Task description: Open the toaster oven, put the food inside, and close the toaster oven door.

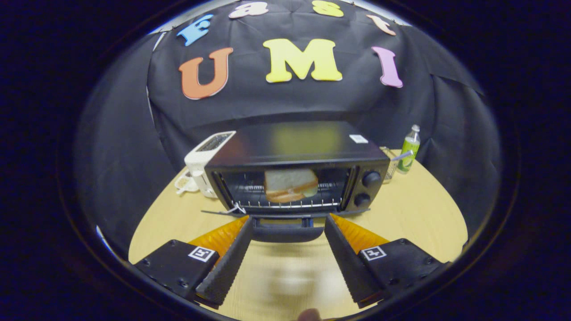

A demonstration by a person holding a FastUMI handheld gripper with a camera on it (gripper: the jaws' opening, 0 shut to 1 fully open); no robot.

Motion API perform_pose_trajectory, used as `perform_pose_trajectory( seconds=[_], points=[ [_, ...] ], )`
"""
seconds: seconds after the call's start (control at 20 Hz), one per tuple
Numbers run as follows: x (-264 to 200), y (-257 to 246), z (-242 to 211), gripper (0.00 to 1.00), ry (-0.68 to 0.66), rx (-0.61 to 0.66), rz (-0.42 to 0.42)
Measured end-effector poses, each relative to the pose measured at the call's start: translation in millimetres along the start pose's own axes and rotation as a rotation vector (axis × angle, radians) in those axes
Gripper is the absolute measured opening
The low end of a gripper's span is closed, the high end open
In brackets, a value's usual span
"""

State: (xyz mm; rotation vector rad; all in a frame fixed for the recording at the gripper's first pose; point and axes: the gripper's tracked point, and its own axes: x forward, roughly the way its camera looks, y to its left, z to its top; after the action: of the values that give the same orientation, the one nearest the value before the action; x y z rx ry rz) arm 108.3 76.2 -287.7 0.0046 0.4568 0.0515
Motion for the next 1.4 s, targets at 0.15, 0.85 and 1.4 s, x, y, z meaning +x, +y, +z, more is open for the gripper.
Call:
perform_pose_trajectory(
  seconds=[0.15, 0.85, 1.4],
  points=[
    [-21.8, 3.9, 20.4, 1.00, -0.045, -0.016, 0.025],
    [54.4, -20.4, -76.8, 1.00, 0.132, -0.105, -0.031],
    [-76.1, -7.5, 49.7, 1.00, -0.129, -0.048, 0.047]
  ],
)
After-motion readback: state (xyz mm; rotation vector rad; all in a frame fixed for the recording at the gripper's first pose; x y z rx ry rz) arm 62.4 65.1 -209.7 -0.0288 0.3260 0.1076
